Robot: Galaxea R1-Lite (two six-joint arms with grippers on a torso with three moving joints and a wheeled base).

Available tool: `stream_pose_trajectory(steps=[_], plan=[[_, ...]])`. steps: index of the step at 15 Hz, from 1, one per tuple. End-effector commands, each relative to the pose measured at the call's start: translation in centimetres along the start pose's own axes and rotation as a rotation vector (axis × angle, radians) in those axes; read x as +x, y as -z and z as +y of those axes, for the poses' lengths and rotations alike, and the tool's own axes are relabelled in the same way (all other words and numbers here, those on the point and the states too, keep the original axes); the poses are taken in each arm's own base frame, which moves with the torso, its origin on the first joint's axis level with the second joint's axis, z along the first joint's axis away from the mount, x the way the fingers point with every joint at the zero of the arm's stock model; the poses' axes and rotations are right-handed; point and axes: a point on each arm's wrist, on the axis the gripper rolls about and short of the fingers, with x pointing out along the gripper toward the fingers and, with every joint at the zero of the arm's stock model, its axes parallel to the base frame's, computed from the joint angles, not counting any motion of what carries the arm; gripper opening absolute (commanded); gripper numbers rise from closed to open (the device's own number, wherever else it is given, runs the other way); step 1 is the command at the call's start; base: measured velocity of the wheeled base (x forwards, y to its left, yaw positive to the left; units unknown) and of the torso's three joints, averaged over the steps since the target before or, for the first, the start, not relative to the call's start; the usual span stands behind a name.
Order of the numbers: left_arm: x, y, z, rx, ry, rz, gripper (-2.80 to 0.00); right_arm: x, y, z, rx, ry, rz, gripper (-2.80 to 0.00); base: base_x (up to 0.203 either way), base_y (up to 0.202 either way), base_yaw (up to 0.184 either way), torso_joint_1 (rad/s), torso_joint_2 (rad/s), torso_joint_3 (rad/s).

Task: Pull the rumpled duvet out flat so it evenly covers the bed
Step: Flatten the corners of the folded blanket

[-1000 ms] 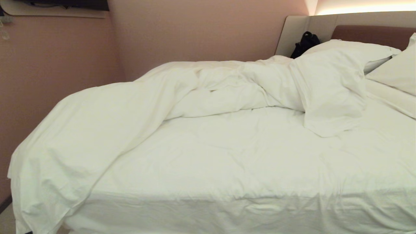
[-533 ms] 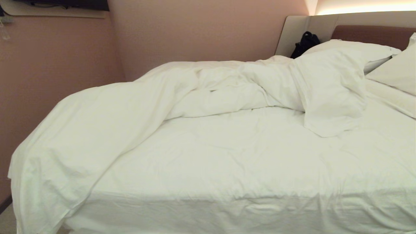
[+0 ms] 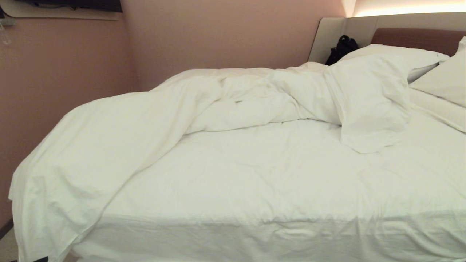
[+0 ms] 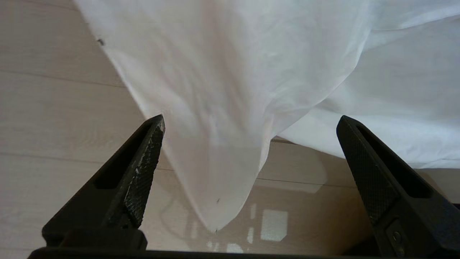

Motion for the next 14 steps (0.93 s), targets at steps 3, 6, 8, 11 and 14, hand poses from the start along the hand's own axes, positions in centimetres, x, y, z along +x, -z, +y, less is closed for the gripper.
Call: stream_pose_trajectory(steps=[3,6,8,11,14], plan=[[1.5,-0.3,-0.1,0.027,0.047,0.007,0.00,0.0,0.0,0.0,0.000,0.000,-0.001,-2.80,0.000,0.000,0.000,0.000,0.00,0.000],[2.2,-0.5,0.0,0.034,0.062,0.010,0.00,0.0,0.0,0.0,0.000,0.000,-0.001,-2.80,0.000,0.000,0.000,0.000,0.00,0.000],[2.8,-0.8,0.5,0.039,0.060,0.009,0.00,0.0,0.0,0.0,0.000,0.000,-0.001,-2.80,0.000,0.000,0.000,0.000,0.00,0.000],[3.1,-0.8,0.4,0.040,0.064,0.016,0.00,0.0,0.0,0.0,0.000,0.000,-0.001,-2.80,0.000,0.000,0.000,0.000,0.00,0.000],[3.5,-0.8,0.5,0.049,0.067,0.016,0.00,0.0,0.0,0.0,0.000,0.000,-0.001,-2.80,0.000,0.000,0.000,0.000,0.00,0.000]])
